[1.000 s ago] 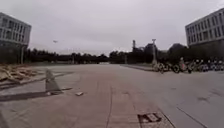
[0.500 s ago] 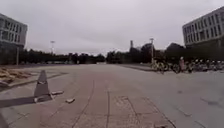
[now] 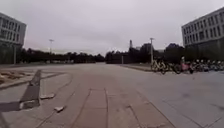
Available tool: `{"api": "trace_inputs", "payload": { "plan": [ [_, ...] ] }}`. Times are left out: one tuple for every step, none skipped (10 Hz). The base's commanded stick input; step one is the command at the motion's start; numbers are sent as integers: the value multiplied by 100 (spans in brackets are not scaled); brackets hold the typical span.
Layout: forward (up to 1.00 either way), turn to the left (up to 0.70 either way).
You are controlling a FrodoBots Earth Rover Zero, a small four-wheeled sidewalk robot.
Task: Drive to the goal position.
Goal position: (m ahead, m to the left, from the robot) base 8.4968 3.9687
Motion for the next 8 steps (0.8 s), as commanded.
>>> {"api": "trace_inputs", "payload": {
  "plan": [
    [70, 0],
    [70, 0],
    [70, 0],
    [70, 0],
    [70, 0],
    [70, 0],
    [70, 0],
    [70, 0]
  ]
}}
